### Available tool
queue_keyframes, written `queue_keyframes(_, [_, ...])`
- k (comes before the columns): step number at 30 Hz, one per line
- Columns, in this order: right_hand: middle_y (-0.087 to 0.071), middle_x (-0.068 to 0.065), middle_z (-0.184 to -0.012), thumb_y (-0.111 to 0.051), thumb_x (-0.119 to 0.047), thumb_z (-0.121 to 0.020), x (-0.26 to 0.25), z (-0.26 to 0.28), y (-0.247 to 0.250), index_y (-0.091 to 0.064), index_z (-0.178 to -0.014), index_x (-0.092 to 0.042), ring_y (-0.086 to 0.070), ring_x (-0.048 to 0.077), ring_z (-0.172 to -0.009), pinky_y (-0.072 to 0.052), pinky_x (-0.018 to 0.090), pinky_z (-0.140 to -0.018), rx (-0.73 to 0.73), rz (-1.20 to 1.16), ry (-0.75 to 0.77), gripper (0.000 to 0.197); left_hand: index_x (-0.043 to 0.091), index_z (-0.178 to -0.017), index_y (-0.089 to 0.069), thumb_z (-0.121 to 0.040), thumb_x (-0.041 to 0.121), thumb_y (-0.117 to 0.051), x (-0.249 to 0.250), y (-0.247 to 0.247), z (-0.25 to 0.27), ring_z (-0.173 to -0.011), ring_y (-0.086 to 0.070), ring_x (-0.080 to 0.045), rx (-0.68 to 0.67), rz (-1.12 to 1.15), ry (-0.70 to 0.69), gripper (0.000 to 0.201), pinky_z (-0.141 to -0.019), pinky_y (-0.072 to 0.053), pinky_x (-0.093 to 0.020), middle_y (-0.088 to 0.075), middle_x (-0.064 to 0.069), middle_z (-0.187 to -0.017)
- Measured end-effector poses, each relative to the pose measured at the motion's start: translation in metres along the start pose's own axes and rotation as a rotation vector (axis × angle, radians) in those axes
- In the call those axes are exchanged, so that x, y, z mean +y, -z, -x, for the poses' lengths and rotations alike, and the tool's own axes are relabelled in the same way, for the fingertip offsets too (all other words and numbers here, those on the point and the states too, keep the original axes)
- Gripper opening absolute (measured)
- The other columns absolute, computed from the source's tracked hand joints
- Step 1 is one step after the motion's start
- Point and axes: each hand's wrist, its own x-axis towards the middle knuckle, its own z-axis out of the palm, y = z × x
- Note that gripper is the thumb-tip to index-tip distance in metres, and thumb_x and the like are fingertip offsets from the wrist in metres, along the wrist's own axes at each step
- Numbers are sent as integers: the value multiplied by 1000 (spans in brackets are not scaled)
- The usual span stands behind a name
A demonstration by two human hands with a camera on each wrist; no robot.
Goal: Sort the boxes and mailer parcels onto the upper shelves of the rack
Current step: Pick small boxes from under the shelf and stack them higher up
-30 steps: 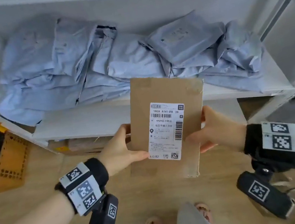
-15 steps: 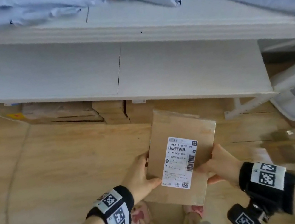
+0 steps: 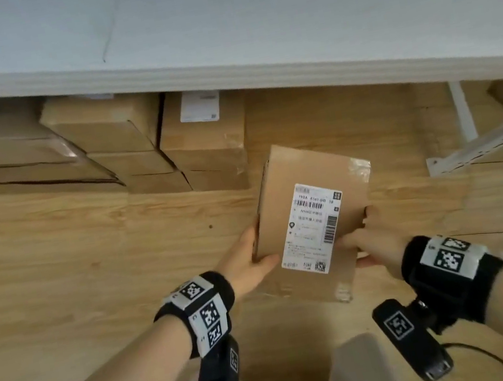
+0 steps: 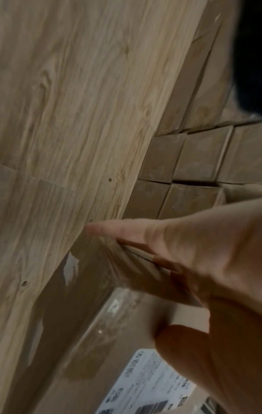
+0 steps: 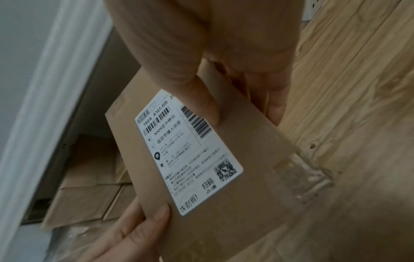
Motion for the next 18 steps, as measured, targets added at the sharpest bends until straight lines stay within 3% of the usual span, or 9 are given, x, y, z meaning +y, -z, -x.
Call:
queue_keyframes(3, [-61,-5,-99,-62,-2,-89,6,-56,-8,-46,-88,-29,-60,18,-93,-51,40,-83,39,-34,62,31,35,-150,-11,-88,23,-66,-27,-1,-51,-118,-42,3,-8,-13,-6,84,-97,-36,-15,-42,9,-146])
queue_keyframes(5, [-59,-3,-102,-64,-2,-87,6,-90,-12,-46,-99,-25,-60,19,-93,-51,40,-80,78,-48,111,32,36,-150,-13,-83,21,-72,-40,1,-84,-111,-43,6,-4,-29,-27,91,-86,-36,-4,-44,11,-143])
queue_keyframes(6, [-58,-1,-105,-66,-2,-85,6,-107,-13,-44,-107,-22,-60,22,-96,-51,42,-84,100,-39,135,37,35,-150,-13,-81,19,-74,-46,2,-98,-111,-43,6,2,-32,-35,94,-85,-36,-5,-44,10,-143])
queue_keyframes(11, [-61,5,-117,-69,-3,-82,2,-169,-16,-42,-122,-16,-60,25,-102,-51,46,-91,151,-65,222,50,38,-151,-7,-75,8,-78,-65,7,-155,-122,-39,0,21,22,-73,108,-101,-35,-21,-39,9,-148])
queue_keyframes(14, [-61,7,-121,-69,-6,-84,-1,-192,-16,-38,-138,-13,-59,24,-103,-50,41,-87,151,-89,259,63,44,-150,-5,-74,7,-78,-70,10,-172,-129,-45,-15,31,84,-56,112,-107,-41,-44,-38,11,-148])
queue_keyframes(18, [-63,6,-120,-70,-10,-84,0,-206,-16,-38,-142,-15,-60,22,-103,-49,39,-88,156,-132,308,67,44,-150,-12,-74,10,-78,-78,11,-180,-132,-43,-17,69,159,-23,106,-108,-40,-48,-34,12,-151])
